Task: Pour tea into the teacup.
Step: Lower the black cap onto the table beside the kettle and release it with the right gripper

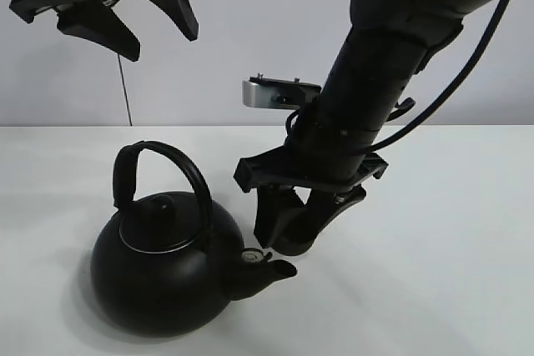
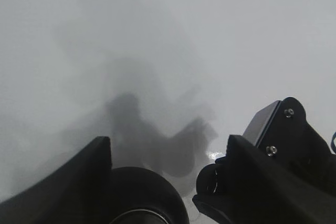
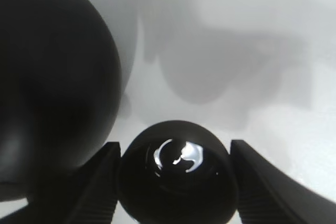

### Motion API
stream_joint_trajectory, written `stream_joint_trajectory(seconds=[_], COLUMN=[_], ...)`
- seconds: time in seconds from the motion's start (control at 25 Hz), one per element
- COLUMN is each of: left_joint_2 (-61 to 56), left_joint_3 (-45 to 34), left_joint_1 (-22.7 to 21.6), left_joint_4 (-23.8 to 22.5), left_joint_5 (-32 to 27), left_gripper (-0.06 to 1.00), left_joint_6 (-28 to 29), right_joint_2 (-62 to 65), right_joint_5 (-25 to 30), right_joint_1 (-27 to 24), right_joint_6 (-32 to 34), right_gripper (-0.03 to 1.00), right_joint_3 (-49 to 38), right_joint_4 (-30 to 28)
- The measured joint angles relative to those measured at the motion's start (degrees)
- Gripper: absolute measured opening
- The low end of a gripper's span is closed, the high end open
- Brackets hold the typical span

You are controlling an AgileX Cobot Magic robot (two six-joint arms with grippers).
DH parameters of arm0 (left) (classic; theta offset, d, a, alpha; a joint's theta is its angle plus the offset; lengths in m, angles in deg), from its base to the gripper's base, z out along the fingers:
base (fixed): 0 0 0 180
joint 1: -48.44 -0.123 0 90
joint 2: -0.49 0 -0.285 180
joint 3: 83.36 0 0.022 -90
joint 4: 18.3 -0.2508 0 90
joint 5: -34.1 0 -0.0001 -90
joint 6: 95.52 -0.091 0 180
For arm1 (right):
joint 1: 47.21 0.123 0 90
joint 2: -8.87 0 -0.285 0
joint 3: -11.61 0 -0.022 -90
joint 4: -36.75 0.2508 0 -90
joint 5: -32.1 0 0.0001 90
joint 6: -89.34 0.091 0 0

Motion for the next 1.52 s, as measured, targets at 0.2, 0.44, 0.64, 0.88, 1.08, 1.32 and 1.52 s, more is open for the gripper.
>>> stream_joint_trajectory(seconds=[0.2, 0.44, 0.64, 0.88, 1.08, 1.32, 1.52], left_joint_2=[0.0, 0.0, 0.0, 0.0, 0.0, 0.0, 0.0], left_joint_3=[0.0, 0.0, 0.0, 0.0, 0.0, 0.0, 0.0], left_joint_1=[0.0, 0.0, 0.0, 0.0, 0.0, 0.0, 0.0], left_joint_4=[0.0, 0.0, 0.0, 0.0, 0.0, 0.0, 0.0], left_joint_5=[0.0, 0.0, 0.0, 0.0, 0.0, 0.0, 0.0], left_gripper=[0.46, 0.46, 0.46, 0.46, 0.46, 0.46, 0.46], left_joint_6=[0.0, 0.0, 0.0, 0.0, 0.0, 0.0, 0.0], right_joint_2=[-2.0, -2.2, -3.8, -5.0, -5.1, -5.1, -5.1], right_joint_5=[-1.6, -3.9, -4.1, -4.3, -4.3, -4.1, -3.5], right_joint_1=[0.0, 0.0, 0.0, 0.0, 0.0, 0.0, 0.0], right_joint_6=[0.0, 0.0, 0.0, 0.0, 0.0, 0.0, 0.0], right_gripper=[0.4, 0.4, 0.4, 0.4, 0.4, 0.4, 0.43], right_joint_3=[0.0, 0.0, 0.0, 0.0, 0.2, 0.2, 0.2], right_joint_4=[0.2, 0.2, 0.6, 1.3, 1.5, 1.5, 1.5])
